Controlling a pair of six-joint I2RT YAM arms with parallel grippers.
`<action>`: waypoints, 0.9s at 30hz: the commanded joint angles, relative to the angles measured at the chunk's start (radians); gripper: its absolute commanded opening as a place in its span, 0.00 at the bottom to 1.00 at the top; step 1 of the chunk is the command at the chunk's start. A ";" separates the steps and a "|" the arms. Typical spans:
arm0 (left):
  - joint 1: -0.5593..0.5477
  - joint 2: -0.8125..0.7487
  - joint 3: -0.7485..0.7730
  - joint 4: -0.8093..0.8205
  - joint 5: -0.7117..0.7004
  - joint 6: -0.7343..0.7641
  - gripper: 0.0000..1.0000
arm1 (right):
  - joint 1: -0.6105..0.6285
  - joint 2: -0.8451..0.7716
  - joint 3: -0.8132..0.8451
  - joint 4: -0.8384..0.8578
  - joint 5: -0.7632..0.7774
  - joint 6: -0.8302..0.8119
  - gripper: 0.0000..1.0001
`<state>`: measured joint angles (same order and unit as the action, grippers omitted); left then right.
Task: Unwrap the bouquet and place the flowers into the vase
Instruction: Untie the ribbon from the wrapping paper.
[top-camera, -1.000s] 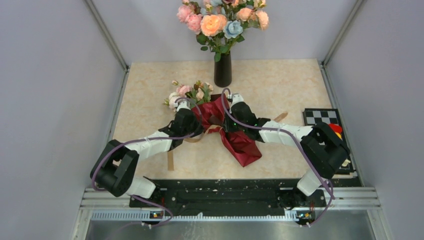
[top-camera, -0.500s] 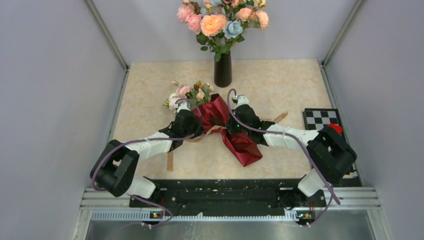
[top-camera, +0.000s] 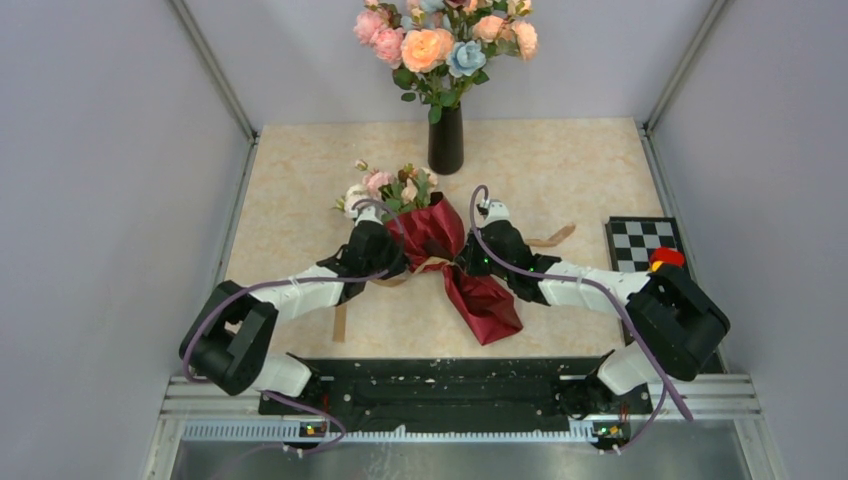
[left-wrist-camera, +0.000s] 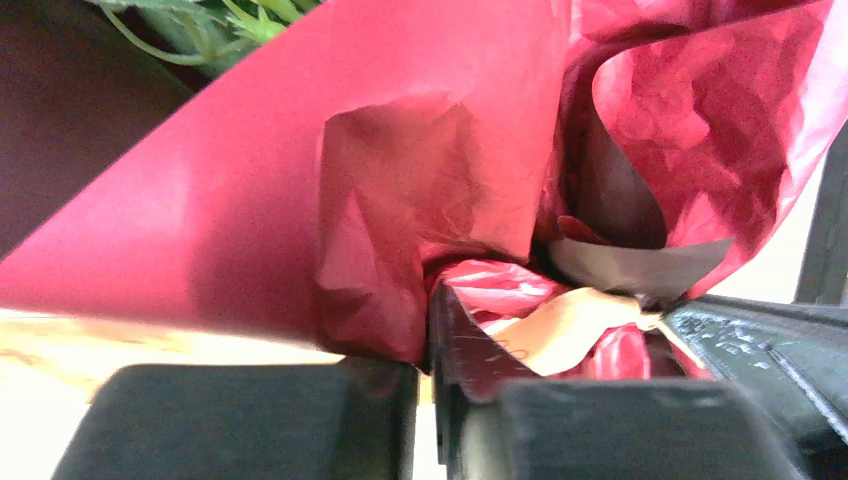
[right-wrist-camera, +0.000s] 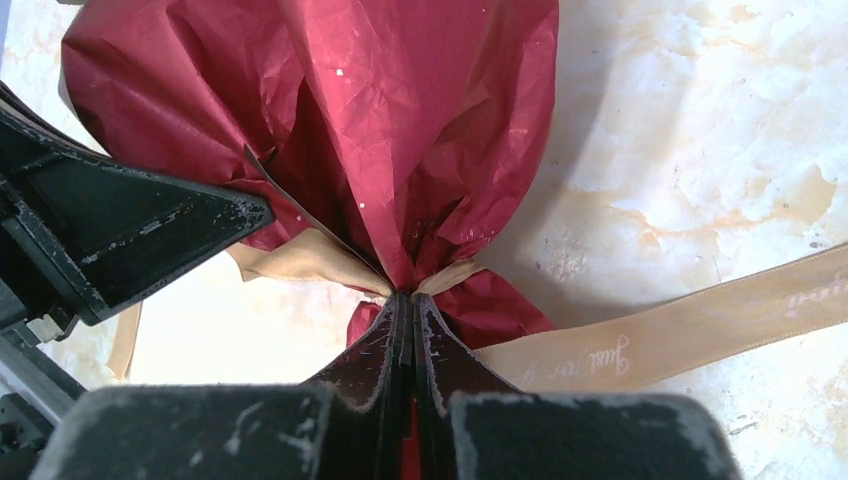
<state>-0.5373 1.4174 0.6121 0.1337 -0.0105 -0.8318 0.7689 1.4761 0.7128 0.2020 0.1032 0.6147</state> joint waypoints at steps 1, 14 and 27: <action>0.020 -0.069 0.033 -0.053 -0.042 0.098 0.21 | -0.019 -0.037 -0.010 0.046 -0.008 0.010 0.00; -0.203 -0.203 0.196 -0.150 -0.139 0.310 0.70 | -0.019 -0.053 -0.018 0.060 -0.020 0.000 0.00; -0.328 -0.053 0.180 0.025 -0.144 0.283 0.49 | -0.019 -0.054 -0.013 0.054 -0.020 -0.001 0.00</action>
<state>-0.8658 1.3613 0.8055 0.0364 -0.1303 -0.5476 0.7605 1.4593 0.6937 0.2203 0.0849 0.6212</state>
